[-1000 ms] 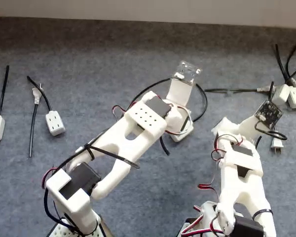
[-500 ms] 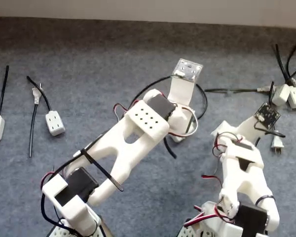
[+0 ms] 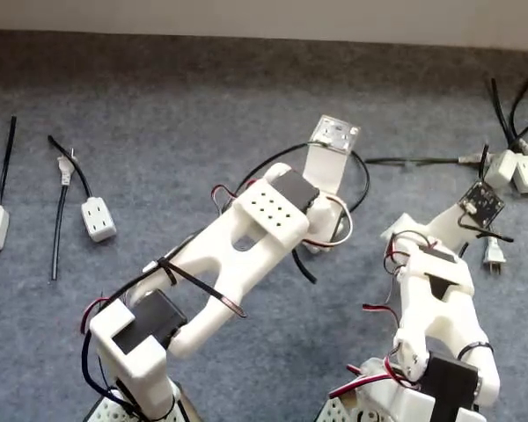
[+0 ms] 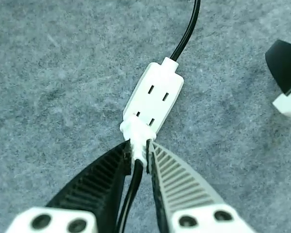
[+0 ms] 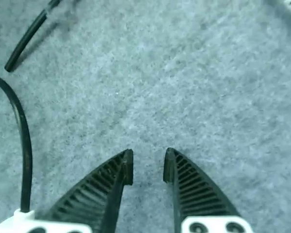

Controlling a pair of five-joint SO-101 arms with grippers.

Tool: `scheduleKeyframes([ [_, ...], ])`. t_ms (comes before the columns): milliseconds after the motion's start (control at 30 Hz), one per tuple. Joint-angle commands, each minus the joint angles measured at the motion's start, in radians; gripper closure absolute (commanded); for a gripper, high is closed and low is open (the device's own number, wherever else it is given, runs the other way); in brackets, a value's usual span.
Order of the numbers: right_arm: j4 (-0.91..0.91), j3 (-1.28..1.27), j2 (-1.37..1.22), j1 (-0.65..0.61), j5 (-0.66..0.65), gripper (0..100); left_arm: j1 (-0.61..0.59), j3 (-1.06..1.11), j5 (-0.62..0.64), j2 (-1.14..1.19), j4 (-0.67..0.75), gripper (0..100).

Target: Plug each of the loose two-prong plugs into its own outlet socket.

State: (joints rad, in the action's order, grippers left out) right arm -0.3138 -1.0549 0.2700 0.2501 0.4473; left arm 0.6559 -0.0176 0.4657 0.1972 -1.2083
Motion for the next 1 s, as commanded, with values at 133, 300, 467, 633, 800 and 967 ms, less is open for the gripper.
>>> scheduleKeyframes([
  [133, -0.004, 0.044, 0.004, 0.008, 0.014, 87.9, 0.031, -0.013, 0.031, -0.004, 0.018, 99],
  [300, -0.004, 0.044, 0.004, 0.008, 0.014, 87.9, 0.058, -0.007, 0.103, 0.004, 0.052, 99],
  [467, -0.004, 0.044, 0.004, 0.008, 0.014, 87.9, 0.048, -0.002, 0.107, 0.007, 0.061, 99],
  [633, -0.004, 0.044, 0.004, 0.008, 0.014, 87.9, 0.015, 0.058, 0.109, 0.008, 0.097, 99],
  [800, -0.004, 0.044, 0.004, 0.008, 0.014, 87.9, -0.044, 0.14, 0.109, 0.008, 0.152, 99],
  [967, -0.004, 0.044, 0.004, 0.012, 0.014, 87.9, -0.028, 0.099, 0.1, 0.008, 0.146, 99],
])
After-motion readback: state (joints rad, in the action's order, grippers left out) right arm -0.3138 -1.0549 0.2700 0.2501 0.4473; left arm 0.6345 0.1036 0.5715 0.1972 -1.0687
